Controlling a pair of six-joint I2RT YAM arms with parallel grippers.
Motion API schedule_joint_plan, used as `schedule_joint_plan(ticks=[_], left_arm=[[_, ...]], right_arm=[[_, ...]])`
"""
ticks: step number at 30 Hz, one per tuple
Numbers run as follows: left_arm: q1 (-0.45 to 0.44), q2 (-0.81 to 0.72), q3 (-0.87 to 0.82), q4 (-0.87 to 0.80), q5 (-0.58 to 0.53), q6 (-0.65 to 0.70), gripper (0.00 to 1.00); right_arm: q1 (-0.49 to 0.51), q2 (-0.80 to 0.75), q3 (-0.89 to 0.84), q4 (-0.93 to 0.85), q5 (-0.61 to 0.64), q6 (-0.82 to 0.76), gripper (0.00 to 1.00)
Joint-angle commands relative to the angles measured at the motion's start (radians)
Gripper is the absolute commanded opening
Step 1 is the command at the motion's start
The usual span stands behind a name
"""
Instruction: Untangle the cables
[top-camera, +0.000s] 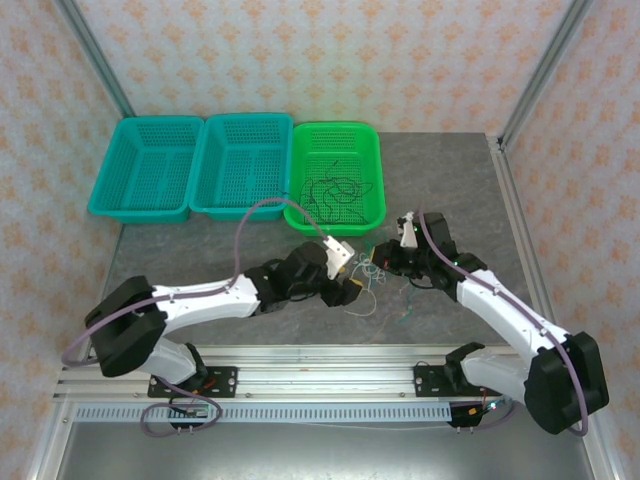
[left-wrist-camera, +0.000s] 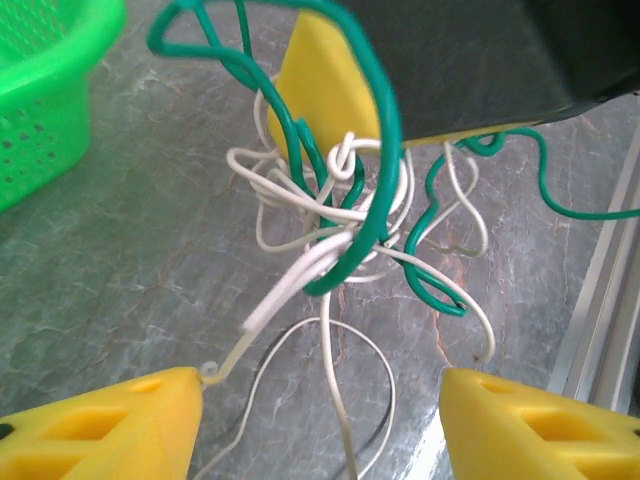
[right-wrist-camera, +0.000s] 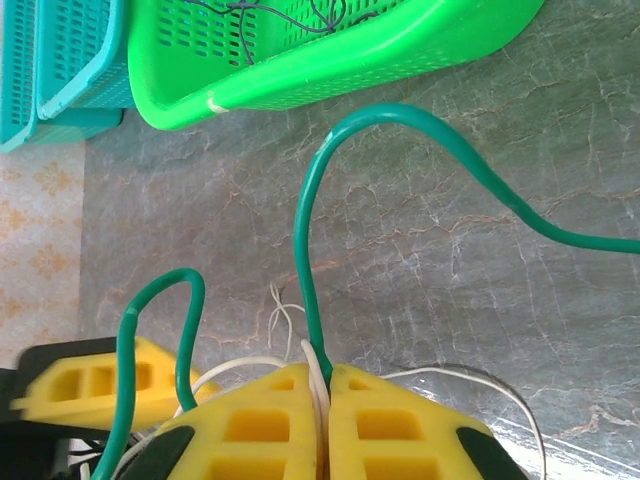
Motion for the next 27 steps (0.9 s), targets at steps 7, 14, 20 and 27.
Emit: schedule_joint_plan(ticks=[7, 14, 20, 27], left_arm=[[-0.030, 0.059, 0.020, 0.082, -0.157, -0.140, 0.00], [-0.005, -0.062, -0.030, 0.036, -0.209, -0.185, 0.00], [0.034, -0.137, -0.073, -0.021, -0.228, -0.202, 0.00], [0.109, -0.237, -0.125, -0.106, -0.263, -0.232, 0.00]], right_arm=[[0.007, -0.053, 0.000, -0.080, 0.259, 0.048, 0.02], [-0.057, -0.056, -0.015, -0.236, 0.614, 0.185, 0.09], [-0.225, -0.057, -0.072, -0.292, 0.631, 0.304, 0.10], [-0.449, -0.071, -0.103, -0.382, 0.642, 0.388, 0.12]])
